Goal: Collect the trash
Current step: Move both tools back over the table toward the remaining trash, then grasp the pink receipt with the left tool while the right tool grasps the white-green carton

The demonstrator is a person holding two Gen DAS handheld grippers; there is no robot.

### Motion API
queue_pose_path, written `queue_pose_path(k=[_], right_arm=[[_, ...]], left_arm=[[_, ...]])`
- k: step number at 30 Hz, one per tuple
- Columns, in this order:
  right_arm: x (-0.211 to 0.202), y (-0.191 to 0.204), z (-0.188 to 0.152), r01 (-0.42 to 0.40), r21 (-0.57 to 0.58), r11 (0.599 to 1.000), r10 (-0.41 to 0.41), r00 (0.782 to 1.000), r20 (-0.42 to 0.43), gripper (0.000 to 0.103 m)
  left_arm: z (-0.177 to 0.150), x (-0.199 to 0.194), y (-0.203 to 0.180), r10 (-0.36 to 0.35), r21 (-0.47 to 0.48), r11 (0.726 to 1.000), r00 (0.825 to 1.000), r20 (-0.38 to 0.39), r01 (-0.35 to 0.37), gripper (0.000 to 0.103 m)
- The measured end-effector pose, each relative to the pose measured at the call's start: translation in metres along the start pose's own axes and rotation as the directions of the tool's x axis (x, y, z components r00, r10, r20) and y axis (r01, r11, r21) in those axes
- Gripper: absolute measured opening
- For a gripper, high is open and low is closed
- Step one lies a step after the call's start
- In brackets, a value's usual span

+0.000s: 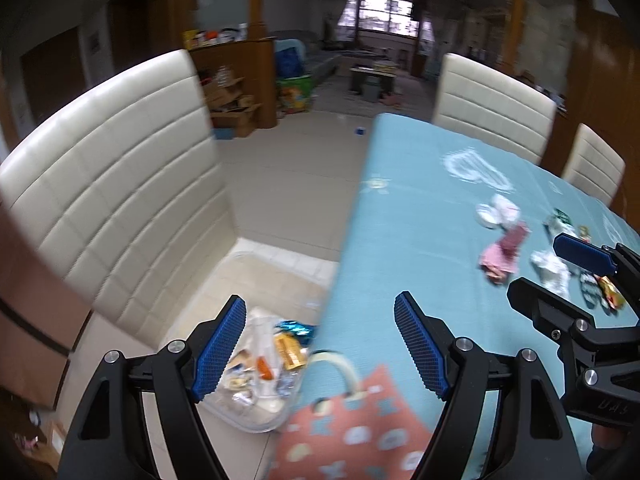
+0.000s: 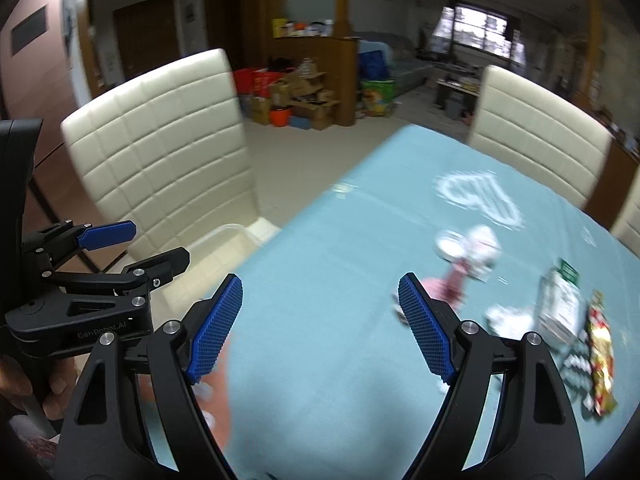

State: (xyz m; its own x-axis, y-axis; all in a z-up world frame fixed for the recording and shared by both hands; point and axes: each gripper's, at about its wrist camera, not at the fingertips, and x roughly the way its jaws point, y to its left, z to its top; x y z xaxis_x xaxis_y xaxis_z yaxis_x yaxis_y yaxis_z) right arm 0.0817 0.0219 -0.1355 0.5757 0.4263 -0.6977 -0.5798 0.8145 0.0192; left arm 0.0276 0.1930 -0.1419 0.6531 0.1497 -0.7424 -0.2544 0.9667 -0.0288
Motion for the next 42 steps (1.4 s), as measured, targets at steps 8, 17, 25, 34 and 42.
queue_pose_path(k=[8, 17, 25, 34, 42], right_arm=[[-0.028, -0.076, -0.028, 0.124, 0.163, 0.979, -0.122, 0.992, -0.027, 0.081], [-0.045, -0.148, -0.055, 0.227, 0.294, 0.928, -0.218, 0.974, -0.066, 0.081], [-0.024, -0.192, -0.059, 0.259, 0.344, 0.902, -0.238, 0.966, -0.103, 0.081], [0.026, -0.232, -0.057, 0.266, 0.379, 0.886, -0.226, 0.963, -0.147, 0.081], [0.061, -0.253, -0.055, 0.279, 0.397, 0.874, -0.227, 0.958, -0.175, 0.076]], left_arm=[[0.01, 0.005, -0.076, -0.112, 0.131, 0.985, 0.994, -0.005, 0.112, 0.075], [0.015, 0.017, -0.146, -0.177, 0.245, 0.953, 0.984, -0.03, 0.179, 0.075], [0.019, 0.047, -0.185, -0.159, 0.309, 0.936, 0.986, -0.053, 0.168, 0.075], [0.023, 0.099, -0.201, -0.104, 0.342, 0.93, 0.988, -0.111, 0.136, 0.075], [0.021, 0.134, -0.204, -0.077, 0.334, 0.934, 0.984, -0.162, 0.128, 0.075]])
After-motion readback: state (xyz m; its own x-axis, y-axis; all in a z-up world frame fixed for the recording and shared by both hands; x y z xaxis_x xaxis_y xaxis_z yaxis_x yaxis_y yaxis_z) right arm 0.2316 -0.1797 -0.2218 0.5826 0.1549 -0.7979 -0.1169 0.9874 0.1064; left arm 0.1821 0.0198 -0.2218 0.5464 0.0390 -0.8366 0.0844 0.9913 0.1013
